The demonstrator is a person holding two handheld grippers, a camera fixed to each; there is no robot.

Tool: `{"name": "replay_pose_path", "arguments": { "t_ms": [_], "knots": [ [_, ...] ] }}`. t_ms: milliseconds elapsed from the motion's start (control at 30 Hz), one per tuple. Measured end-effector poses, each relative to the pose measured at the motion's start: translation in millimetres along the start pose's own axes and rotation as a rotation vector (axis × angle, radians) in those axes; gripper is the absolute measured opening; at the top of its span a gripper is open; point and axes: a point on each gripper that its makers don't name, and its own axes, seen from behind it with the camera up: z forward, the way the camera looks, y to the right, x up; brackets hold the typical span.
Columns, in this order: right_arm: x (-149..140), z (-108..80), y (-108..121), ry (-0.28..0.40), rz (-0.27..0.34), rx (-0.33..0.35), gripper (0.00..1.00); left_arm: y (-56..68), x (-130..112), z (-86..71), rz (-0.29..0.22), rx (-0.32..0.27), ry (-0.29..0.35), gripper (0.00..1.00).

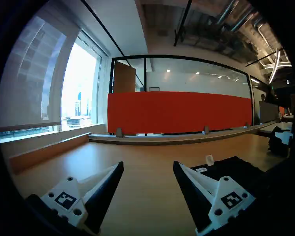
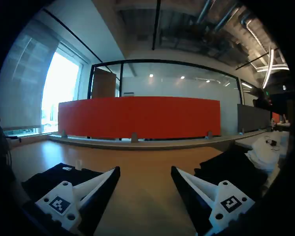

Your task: Fold towel

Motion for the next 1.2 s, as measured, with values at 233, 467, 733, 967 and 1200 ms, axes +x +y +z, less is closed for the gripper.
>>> {"name": "replay_pose_path", "arguments": {
  "t_ms": [233,467,733,967,1200],
  "knots": [
    [13,-0.8,4,-0.004,0.007,-0.021,1.00,-1.0,6,2.4,-0.016,0.002,-0.014,0.93],
    [54,-2.7,-1,0.000,-0.006,-0.014,1.00,-3.7,45,4.7,-0.006,-0.001,-0.014,0.93],
    [111,-5.7,-11,-0.017,-0.023,-0.011,1.00,-0.4,111,5.4,0.039,-0.020,-0.009,0.93],
    [153,-8.9,-11,-0.020,-0.021,-0.027,1.00,5.5,157,5.7,0.040,-0.037,-0.019,0.93],
    [172,-8.6,-9,-0.040,-0.011,-0.040,1.00,13.5,186,4.4,0.054,-0.053,-0.027,0.93]
  ]
}}
